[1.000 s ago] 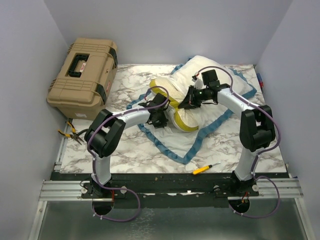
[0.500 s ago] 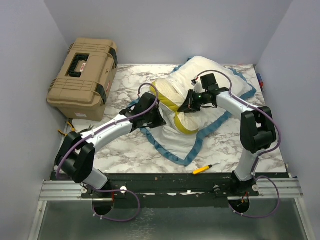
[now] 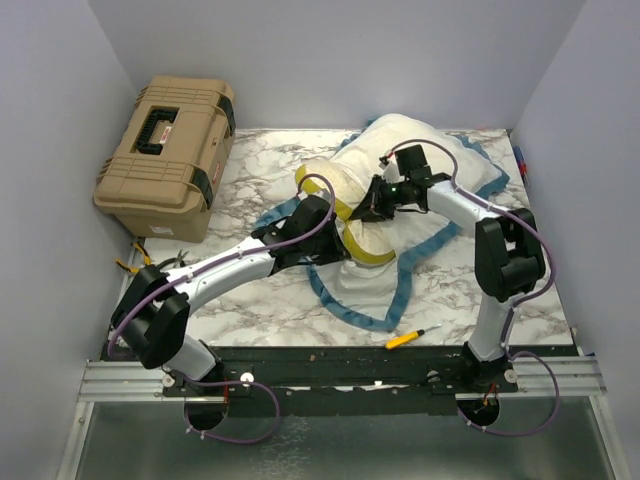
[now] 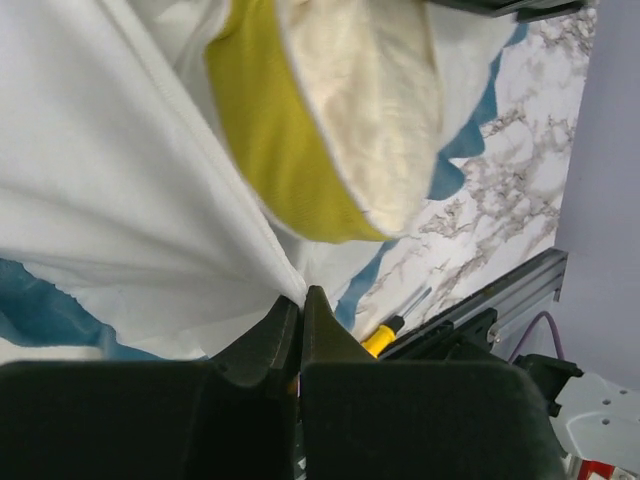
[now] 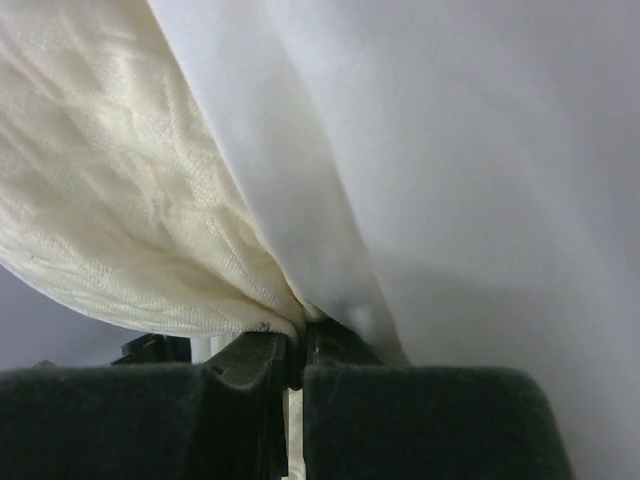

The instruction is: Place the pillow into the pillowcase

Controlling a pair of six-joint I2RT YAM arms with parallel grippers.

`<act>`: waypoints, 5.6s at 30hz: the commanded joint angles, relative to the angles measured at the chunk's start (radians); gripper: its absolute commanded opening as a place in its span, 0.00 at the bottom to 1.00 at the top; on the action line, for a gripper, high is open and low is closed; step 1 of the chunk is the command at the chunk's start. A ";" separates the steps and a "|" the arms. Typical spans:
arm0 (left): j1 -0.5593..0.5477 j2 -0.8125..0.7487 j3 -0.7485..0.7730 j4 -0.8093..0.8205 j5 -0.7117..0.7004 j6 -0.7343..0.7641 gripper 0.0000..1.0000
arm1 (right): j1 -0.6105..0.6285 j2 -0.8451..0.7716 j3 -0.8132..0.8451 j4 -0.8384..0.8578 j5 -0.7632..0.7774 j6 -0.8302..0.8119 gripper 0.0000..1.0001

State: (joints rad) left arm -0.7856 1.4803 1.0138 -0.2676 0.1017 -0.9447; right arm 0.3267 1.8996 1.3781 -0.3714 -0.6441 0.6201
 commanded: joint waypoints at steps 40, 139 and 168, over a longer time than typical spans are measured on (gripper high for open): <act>0.174 -0.209 -0.161 -0.021 0.019 -0.068 0.00 | 0.159 -0.071 0.282 -0.102 -0.028 -0.276 0.69; 0.641 0.270 0.106 0.128 0.344 0.207 0.43 | 0.163 0.213 0.453 -0.021 -0.135 -0.106 0.66; 0.542 0.075 0.238 0.107 0.215 0.093 0.00 | 0.249 0.239 0.259 -0.286 -0.014 -0.280 0.35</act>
State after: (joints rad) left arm -0.2092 1.5208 1.1526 -0.2283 0.3096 -0.8494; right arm 0.5808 2.1918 1.6814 -0.5652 -0.7231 0.3794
